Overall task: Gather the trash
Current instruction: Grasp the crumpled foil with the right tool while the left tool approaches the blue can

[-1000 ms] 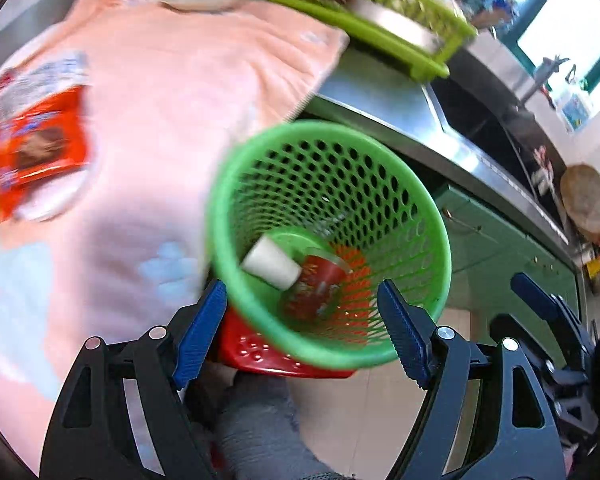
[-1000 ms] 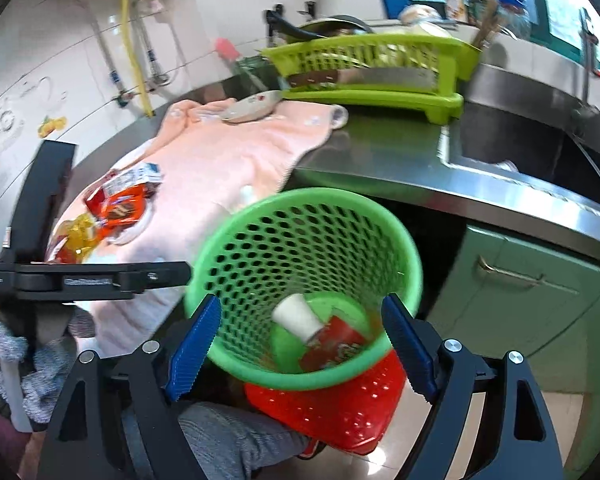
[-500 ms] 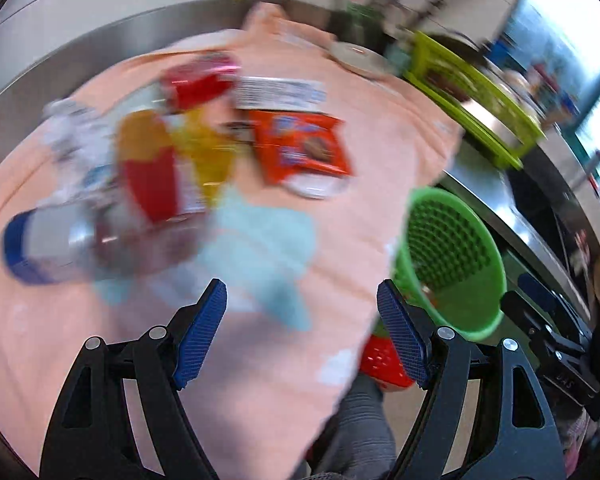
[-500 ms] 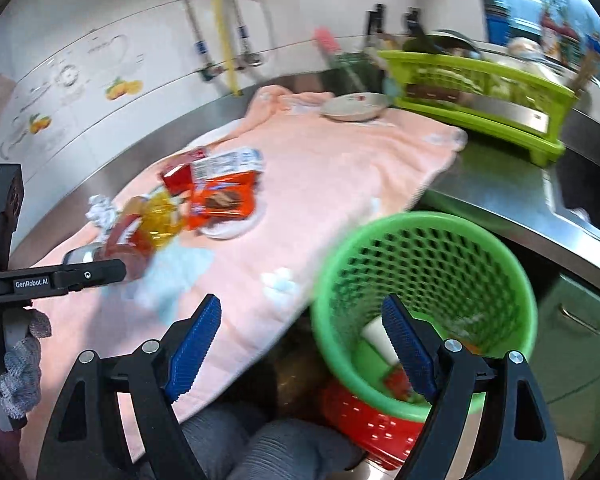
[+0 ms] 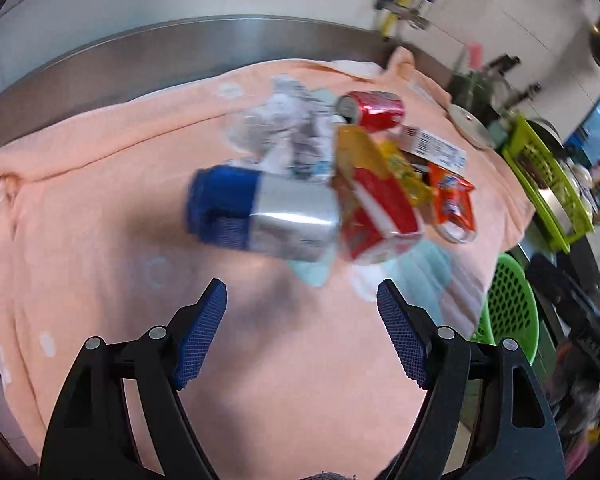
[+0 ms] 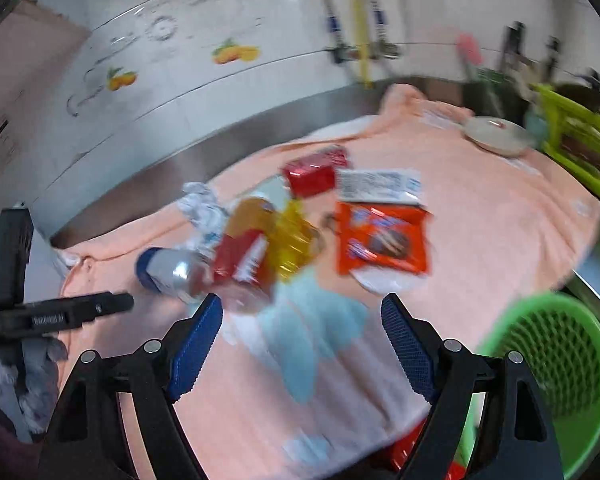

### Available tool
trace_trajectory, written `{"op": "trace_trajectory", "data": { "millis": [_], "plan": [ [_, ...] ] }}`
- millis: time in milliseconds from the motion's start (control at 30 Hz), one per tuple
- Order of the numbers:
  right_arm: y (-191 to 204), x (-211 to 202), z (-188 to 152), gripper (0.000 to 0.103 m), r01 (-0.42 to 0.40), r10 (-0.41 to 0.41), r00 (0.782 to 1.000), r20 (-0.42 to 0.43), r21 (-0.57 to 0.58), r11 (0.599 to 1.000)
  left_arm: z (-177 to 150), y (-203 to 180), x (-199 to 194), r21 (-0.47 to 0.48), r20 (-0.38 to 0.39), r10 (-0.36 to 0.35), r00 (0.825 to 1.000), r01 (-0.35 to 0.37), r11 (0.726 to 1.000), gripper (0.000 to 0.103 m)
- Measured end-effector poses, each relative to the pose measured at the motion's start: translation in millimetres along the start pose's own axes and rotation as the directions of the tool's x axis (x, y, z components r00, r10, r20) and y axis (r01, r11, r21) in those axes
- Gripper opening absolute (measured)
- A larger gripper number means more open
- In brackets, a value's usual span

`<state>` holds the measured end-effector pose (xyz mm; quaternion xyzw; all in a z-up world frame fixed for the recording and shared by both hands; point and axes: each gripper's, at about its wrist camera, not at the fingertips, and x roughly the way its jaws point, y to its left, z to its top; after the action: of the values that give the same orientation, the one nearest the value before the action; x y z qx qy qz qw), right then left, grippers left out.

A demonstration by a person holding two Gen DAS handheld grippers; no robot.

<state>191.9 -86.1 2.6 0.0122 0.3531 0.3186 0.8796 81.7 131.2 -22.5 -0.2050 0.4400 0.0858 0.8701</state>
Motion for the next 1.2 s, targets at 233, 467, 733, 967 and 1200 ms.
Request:
{"op": "trace_trajectory", "data": {
  "millis": [233,467,733,967,1200],
  "plan": [
    [43.8,58.6,42.6,0.071,-0.12,0.116,0.992,-0.042,-0.112,0.986,0.4,29.6,6.9,-0.058,-0.011,0.015,1.0,-0.016,0.998,0.077],
    [79.5,108.6,75.6,0.063,-0.201,0.186,0.978,-0.095,-0.18,0.963,0.0,48.7,12.1,-0.088,-0.021,0.023,1.0,-0.025,0.996,0.077],
    [109.0,173.6,96.8,0.057,-0.211,0.165,0.968,-0.191,-0.252,0.945,1.1,56.6,15.6,-0.105,-0.029,0.025,0.999,-0.028,0.994,0.077],
    [118.5,213.1,96.6,0.045,-0.179,0.1,0.961,-0.258,-0.304,0.936,5.6,58.8,20.3,-0.129,-0.035,0.017,0.999,-0.021,0.991,0.077],
    [111.9,200.8,97.5,0.02,-0.165,0.107,0.972,-0.209,-0.285,0.944,11.5,53.2,27.2,-0.188,-0.05,-0.004,0.999,-0.005,0.982,0.077]
  ]
}}
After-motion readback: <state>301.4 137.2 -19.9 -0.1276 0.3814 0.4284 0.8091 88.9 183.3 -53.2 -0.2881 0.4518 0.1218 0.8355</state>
